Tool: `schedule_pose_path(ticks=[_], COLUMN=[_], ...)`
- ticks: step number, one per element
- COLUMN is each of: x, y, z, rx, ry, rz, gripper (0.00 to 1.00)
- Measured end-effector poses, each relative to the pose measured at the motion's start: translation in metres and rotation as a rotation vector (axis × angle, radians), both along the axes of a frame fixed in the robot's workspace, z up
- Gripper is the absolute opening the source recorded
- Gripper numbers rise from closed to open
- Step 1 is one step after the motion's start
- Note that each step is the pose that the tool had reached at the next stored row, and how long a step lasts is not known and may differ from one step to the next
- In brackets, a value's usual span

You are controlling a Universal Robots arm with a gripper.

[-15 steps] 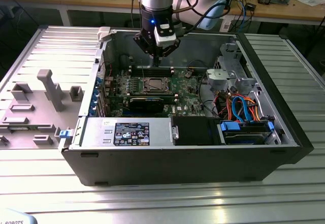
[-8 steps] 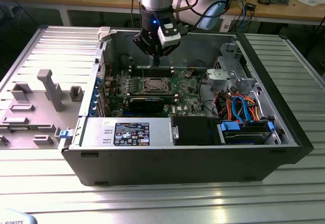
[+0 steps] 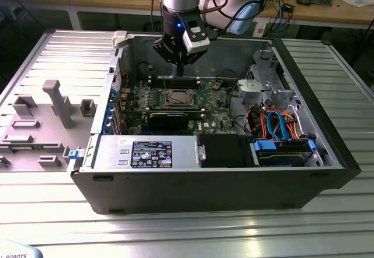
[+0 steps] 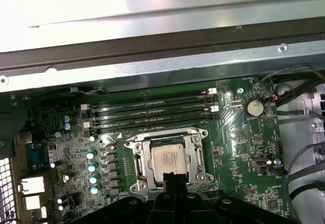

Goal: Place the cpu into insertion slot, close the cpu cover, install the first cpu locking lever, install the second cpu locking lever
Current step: 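Install the first cpu locking lever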

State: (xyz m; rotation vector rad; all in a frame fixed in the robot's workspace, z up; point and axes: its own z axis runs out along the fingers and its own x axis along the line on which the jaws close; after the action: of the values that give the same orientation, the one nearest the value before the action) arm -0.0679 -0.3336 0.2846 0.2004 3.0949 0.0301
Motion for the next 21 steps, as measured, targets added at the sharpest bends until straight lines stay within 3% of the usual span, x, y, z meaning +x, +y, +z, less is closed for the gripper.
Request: schedule_pose_path(ticks=[4,10,21], x=[-0.0051,-0.0129,-0.041], y=[0.0,0.0,0.0], z=[-0.0024,-0.0038,-0.01], rx=[0.0001,0.0007,0.002], ry=[0.0,0.0,0.0], rz=[0.033,0.041,0.042], gripper=[0.11,0.11,0.11])
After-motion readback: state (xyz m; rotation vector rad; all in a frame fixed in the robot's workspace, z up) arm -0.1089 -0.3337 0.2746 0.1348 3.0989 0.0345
